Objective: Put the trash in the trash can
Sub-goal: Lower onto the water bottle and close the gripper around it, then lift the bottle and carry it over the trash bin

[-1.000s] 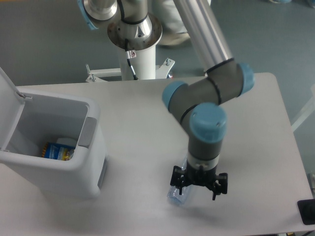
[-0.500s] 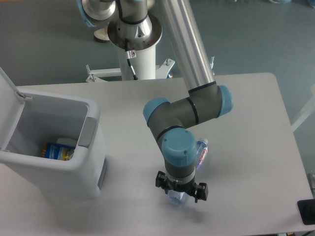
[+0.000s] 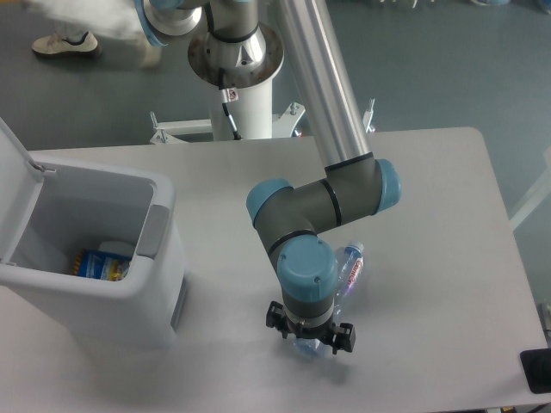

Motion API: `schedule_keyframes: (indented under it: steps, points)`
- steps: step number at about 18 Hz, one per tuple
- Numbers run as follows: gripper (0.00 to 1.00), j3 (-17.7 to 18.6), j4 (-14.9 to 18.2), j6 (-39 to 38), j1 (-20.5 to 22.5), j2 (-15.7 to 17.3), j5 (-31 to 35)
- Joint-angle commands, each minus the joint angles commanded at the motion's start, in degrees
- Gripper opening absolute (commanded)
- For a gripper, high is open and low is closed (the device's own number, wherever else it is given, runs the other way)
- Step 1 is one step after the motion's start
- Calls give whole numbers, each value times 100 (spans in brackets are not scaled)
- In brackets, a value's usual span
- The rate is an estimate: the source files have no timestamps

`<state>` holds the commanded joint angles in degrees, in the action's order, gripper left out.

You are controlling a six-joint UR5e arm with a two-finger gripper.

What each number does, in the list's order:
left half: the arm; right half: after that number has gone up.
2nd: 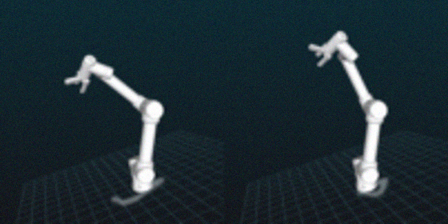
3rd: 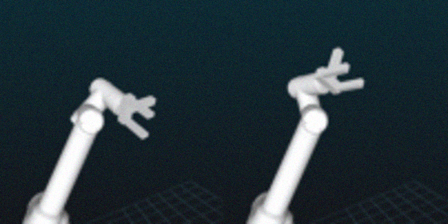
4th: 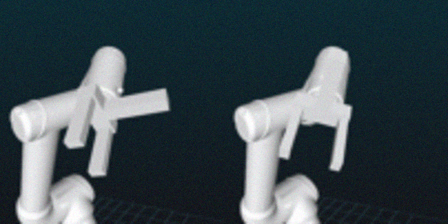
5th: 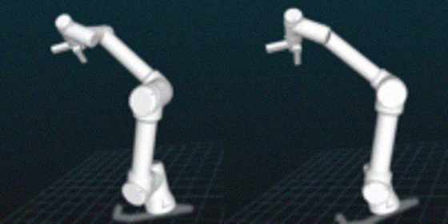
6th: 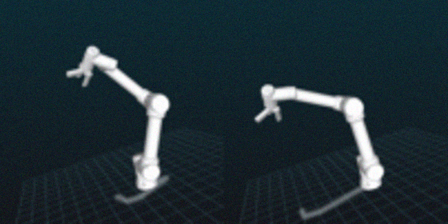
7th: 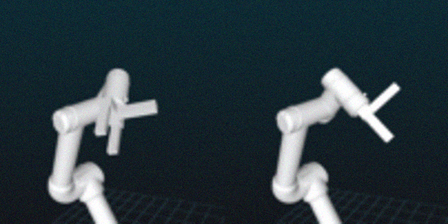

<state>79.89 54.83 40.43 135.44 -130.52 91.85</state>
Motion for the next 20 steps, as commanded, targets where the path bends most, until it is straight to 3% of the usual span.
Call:
schedule_keyframes:
  steps: [2, 5, 14, 20]
  points:
    - [47, -26, 80, 0, 0, 0, -9]
    - [40, -44, 80, -27, 0, 0, -9]
    - [40, -193, 62, -88, 44, 62, -96]
    - [40, -711, 1, -781, 263, 97, -719]
